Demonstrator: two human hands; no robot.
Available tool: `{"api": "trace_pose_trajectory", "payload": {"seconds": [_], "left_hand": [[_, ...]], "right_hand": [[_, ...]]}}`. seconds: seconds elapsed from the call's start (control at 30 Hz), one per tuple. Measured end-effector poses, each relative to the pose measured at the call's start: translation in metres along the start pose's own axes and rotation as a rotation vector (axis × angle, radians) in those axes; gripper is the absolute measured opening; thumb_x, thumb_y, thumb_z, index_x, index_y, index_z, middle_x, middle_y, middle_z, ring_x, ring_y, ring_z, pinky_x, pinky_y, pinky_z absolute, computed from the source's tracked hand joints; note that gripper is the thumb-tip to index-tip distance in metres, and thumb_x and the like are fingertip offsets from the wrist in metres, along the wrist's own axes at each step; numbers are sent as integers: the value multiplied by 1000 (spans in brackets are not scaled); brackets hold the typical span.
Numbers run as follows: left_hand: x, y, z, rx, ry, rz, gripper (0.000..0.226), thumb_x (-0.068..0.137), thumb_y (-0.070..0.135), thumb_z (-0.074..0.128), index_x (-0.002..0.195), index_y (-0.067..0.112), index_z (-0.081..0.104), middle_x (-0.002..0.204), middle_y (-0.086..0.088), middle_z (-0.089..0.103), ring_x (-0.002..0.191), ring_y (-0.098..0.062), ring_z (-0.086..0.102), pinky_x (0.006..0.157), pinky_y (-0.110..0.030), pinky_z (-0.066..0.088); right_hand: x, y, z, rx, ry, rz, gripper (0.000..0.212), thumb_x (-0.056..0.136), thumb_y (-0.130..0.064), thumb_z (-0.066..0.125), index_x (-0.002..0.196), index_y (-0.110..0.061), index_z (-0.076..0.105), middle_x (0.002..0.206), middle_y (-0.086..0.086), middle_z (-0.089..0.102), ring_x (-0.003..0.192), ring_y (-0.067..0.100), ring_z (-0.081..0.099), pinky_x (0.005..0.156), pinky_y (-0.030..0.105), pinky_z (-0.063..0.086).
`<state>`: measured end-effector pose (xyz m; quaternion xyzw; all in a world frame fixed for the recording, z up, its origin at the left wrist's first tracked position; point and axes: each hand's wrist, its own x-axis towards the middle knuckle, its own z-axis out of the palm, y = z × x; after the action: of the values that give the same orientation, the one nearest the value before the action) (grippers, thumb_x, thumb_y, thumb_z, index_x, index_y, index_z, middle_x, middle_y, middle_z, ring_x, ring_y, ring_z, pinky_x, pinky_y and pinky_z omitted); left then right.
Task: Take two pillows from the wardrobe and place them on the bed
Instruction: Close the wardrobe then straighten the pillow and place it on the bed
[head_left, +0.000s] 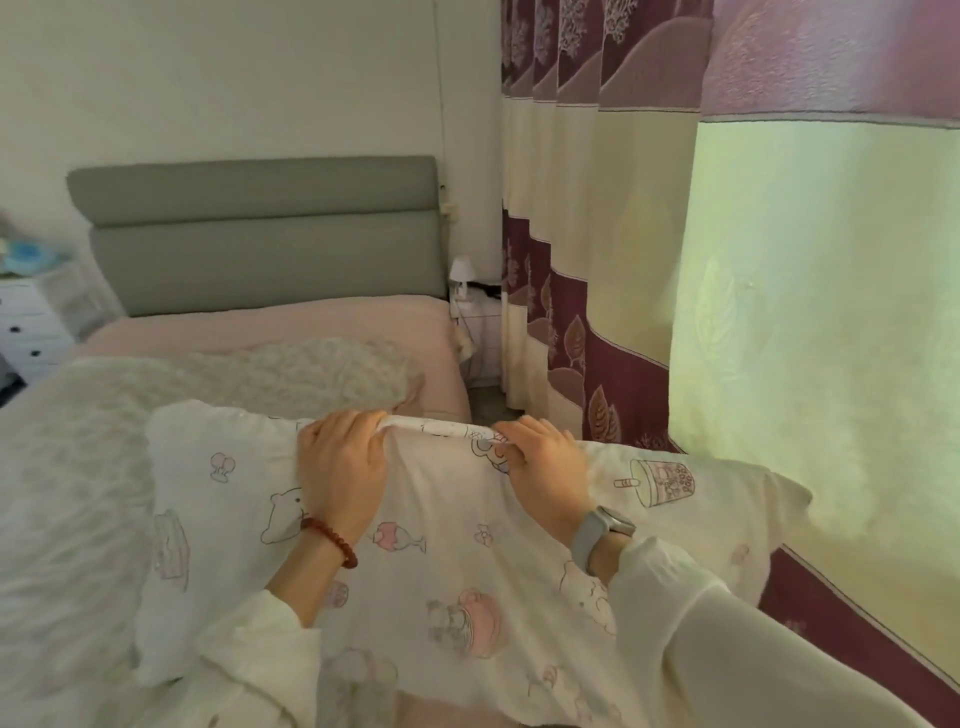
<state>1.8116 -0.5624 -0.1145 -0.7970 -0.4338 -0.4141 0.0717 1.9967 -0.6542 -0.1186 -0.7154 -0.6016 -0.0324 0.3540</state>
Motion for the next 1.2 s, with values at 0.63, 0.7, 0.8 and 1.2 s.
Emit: {"api": "trace_pose_trajectory", "payload": {"seconds": [0.63, 0.7, 0.8, 1.2], "left_hand": [[213, -87, 159, 313, 112, -337, 16, 75, 5, 56, 84, 8, 69, 77, -9, 67, 72, -28, 62, 82, -37, 30], [243, -97, 185, 331, 154, -373, 17, 75, 7, 54, 83, 8, 69, 76, -9, 67, 71, -29, 61, 82, -35, 26], [281, -108, 224, 331, 185, -407, 17, 75, 6, 54, 84, 6, 69, 77, -11, 67, 71, -30, 61, 85, -37, 28], [409, -213, 369, 333, 192, -508, 16, 75, 3, 55, 84, 5, 69, 77, -13, 68, 72, -31, 62, 83, -48, 37]], "right_hand": [[349, 72, 156, 319, -153, -251, 23, 84, -7, 54, 105, -10, 65, 103, 11, 68, 99, 34, 56, 82, 38, 36], [387, 84, 172, 345, -158, -297, 22, 84, -8, 55, 104, -10, 65, 102, 11, 69, 97, 33, 57, 81, 38, 39], [438, 104, 194, 371, -158, -341, 21, 84, -8, 56, 103, -9, 66, 99, 13, 69, 93, 34, 59, 80, 41, 43], [621, 140, 312, 380, -183, -365, 20, 81, -2, 57, 98, -7, 67, 93, 13, 70, 86, 33, 62, 73, 43, 43]]}}
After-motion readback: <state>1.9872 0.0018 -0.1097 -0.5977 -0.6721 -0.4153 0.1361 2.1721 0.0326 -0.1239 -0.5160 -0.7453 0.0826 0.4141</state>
